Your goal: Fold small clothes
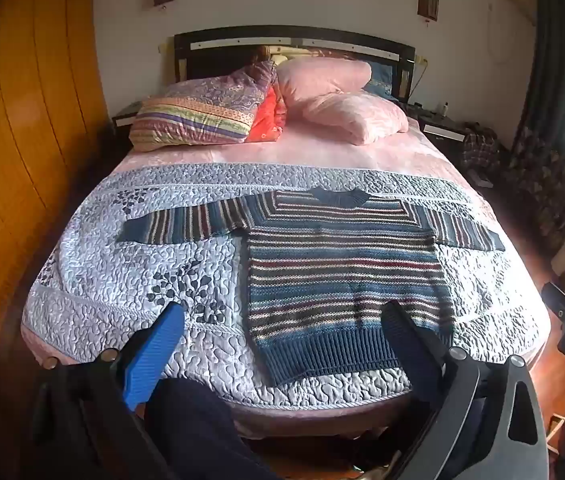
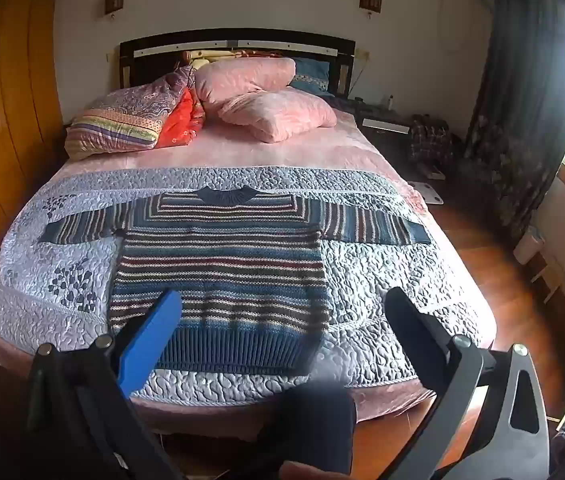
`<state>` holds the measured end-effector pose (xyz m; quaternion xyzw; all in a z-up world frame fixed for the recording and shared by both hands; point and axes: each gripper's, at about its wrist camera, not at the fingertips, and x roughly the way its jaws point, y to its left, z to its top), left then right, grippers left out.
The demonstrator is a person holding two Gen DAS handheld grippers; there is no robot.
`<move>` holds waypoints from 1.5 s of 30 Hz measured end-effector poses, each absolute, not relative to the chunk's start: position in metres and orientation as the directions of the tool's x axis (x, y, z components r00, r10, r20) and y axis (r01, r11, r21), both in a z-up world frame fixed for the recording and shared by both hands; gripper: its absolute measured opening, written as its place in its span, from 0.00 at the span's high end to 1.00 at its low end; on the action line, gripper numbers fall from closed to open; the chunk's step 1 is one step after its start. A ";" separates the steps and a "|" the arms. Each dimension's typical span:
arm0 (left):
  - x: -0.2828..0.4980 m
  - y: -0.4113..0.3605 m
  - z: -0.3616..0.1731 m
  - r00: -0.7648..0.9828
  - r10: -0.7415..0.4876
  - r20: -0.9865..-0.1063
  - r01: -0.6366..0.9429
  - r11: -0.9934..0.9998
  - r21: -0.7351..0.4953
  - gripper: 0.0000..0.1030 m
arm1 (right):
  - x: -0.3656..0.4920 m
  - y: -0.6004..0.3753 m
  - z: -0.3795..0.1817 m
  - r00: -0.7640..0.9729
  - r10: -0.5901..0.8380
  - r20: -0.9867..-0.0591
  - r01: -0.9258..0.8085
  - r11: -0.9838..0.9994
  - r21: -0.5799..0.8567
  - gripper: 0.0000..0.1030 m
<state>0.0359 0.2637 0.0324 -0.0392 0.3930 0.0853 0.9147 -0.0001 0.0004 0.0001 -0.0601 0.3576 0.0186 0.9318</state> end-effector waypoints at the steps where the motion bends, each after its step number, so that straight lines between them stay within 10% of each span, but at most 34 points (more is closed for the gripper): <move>1: 0.036 0.264 0.032 0.674 0.127 -0.727 -0.187 0.982 -0.003 0.04 | 0.000 0.000 0.000 0.745 -0.005 -0.667 -0.079 0.992 -0.095 0.02; 45: 0.040 0.266 0.026 0.676 0.123 -0.727 -0.188 0.982 -0.009 0.04 | 0.008 -0.005 0.003 0.750 -0.015 -0.661 -0.068 0.993 -0.100 0.02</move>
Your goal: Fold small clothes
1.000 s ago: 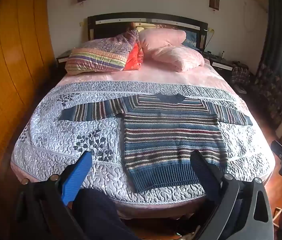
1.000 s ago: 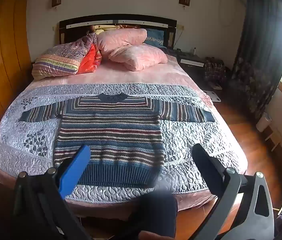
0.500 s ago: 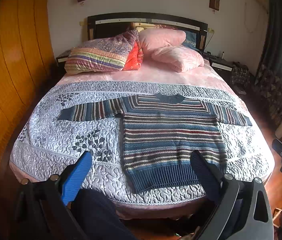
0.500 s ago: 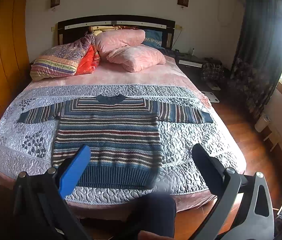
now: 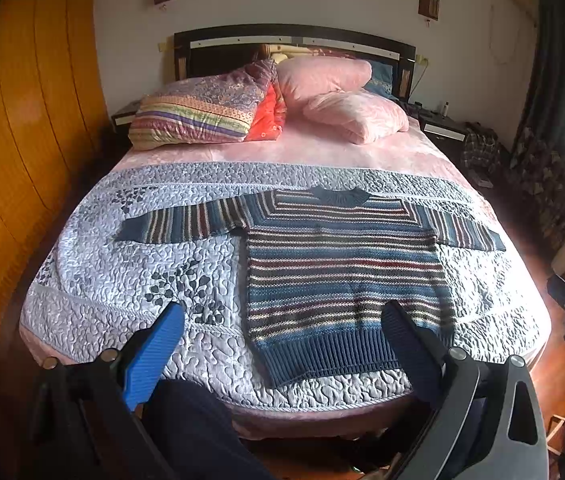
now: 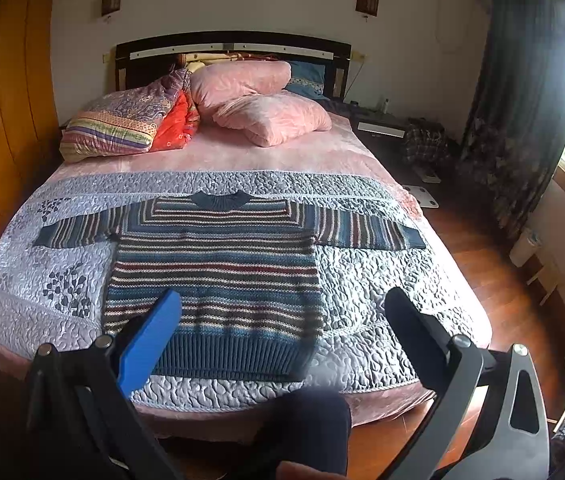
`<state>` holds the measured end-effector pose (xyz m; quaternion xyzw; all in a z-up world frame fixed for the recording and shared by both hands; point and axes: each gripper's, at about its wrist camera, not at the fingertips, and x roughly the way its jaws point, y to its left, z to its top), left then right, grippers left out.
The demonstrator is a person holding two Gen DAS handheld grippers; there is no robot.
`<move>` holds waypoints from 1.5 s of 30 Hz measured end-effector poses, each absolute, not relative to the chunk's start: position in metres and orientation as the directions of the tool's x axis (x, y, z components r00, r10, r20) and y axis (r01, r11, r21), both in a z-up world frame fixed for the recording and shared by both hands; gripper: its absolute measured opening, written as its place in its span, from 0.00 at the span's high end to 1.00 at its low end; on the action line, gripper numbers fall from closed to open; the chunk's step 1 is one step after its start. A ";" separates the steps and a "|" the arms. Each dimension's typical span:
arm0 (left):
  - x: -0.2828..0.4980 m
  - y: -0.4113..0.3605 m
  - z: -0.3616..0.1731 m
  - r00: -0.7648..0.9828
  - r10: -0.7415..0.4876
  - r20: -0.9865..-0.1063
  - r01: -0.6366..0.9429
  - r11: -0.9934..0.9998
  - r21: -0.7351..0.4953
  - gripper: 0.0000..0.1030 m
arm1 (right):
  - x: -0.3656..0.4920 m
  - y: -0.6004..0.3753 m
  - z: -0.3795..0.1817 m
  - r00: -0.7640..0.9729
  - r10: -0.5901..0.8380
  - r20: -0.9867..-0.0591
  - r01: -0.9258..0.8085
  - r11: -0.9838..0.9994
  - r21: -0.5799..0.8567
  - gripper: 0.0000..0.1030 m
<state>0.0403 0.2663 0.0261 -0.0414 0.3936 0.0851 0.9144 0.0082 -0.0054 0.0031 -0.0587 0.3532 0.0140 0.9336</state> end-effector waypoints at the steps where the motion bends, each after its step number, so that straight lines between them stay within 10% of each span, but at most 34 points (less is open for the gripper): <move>1: 0.041 0.266 0.026 0.676 0.123 -0.727 -0.188 0.982 -0.009 0.04 | 0.009 -0.006 0.004 0.751 -0.016 -0.661 -0.068 0.993 -0.101 0.02; 45: 0.041 0.266 0.026 0.677 0.116 -0.727 -0.185 0.983 -0.015 0.04 | 0.009 -0.007 0.007 0.758 -0.018 -0.653 -0.069 0.992 -0.107 0.02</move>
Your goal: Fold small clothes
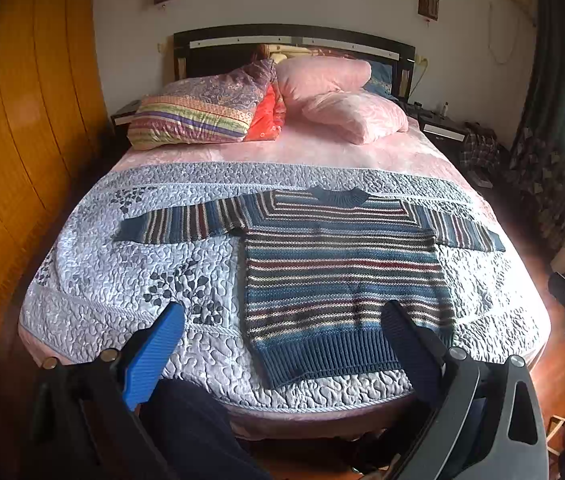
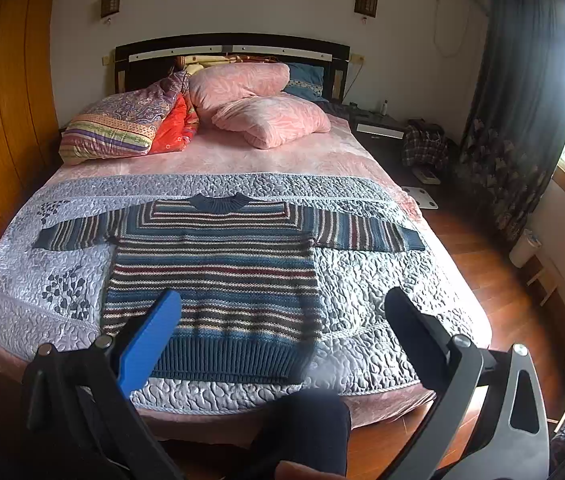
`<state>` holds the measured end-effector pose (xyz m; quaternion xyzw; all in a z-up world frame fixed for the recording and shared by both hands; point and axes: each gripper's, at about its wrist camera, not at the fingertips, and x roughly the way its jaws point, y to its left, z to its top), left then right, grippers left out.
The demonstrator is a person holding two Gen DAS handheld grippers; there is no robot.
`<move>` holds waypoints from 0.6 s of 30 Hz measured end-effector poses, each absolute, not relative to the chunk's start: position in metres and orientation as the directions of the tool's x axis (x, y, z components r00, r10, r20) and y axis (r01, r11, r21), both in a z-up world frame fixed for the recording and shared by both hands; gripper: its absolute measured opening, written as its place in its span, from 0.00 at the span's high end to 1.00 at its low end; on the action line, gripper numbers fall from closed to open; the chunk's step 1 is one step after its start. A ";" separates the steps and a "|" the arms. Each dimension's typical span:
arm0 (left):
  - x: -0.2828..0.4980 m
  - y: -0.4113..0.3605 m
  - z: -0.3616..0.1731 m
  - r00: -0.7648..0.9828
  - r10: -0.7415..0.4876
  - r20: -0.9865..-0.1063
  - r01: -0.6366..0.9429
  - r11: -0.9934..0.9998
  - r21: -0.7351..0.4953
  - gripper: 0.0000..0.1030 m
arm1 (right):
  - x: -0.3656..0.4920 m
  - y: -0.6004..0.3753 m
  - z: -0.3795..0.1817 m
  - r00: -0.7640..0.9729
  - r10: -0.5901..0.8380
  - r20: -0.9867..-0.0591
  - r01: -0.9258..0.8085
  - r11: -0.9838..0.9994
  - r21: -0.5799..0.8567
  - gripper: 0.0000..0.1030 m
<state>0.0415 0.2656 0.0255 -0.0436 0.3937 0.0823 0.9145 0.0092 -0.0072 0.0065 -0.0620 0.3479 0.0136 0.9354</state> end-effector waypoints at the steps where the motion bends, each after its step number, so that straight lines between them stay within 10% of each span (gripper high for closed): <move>1: 0.041 0.266 0.025 0.677 0.116 -0.727 -0.184 0.983 -0.015 0.04 | 0.009 -0.007 0.007 0.758 -0.018 -0.652 -0.068 0.992 -0.106 0.02; 18: 0.074 0.274 -0.008 0.661 -0.019 -0.751 -0.132 0.981 -0.141 0.04 | 0.031 -0.011 -0.017 0.737 -0.045 -0.674 -0.057 0.990 -0.128 0.02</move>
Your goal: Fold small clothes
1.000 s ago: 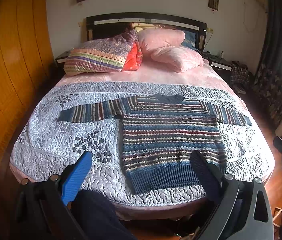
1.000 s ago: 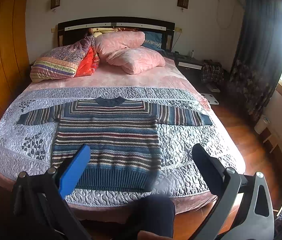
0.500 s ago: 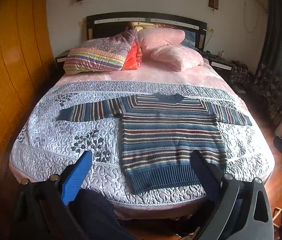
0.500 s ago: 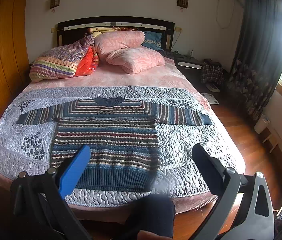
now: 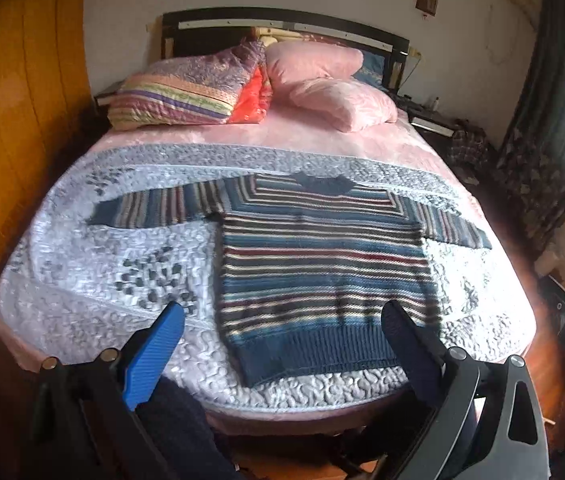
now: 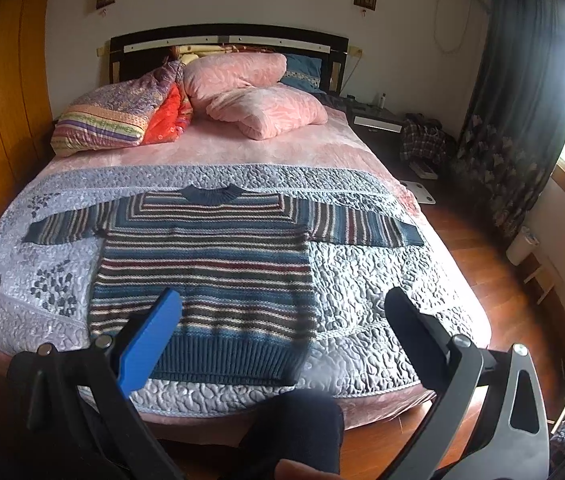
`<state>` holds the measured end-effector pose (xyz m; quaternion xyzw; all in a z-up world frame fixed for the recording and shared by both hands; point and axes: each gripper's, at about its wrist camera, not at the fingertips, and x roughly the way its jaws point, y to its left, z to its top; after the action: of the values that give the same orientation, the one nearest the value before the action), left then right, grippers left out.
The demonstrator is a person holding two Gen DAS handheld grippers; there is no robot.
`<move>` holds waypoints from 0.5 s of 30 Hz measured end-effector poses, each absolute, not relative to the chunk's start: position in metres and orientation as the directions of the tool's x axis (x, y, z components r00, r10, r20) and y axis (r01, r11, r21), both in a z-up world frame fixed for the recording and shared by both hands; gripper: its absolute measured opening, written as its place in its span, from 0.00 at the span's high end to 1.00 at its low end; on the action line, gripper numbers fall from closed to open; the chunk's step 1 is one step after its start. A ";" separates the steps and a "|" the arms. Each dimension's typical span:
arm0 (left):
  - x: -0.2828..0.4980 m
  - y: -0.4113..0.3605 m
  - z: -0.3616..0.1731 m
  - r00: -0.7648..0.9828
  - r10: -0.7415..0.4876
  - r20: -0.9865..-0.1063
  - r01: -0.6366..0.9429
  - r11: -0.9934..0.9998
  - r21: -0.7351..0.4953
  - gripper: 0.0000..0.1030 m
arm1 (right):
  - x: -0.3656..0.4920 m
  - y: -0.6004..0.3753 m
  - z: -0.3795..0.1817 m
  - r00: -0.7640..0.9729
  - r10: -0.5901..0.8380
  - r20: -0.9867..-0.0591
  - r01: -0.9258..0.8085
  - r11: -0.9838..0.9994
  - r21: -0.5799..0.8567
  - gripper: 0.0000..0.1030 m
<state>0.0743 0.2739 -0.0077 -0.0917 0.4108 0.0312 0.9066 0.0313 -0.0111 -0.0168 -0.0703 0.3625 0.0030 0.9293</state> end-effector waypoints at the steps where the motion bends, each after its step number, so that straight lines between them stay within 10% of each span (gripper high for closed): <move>1: 0.079 0.278 -0.012 0.666 -0.044 -0.745 -0.126 0.977 -0.170 0.04 | 0.036 -0.012 -0.020 0.734 -0.052 -0.677 -0.053 0.990 -0.133 0.02; 15: 0.158 0.268 -0.063 0.569 -0.054 -0.820 -0.122 0.981 -0.149 0.04 | 0.107 -0.032 -0.064 0.673 -0.109 -0.731 -0.018 0.986 -0.163 0.02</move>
<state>0.1578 0.2682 -0.0632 -0.0948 0.4636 0.0195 0.8807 0.1068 -0.0320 -0.0641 -0.0786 0.4034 -0.0250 0.9113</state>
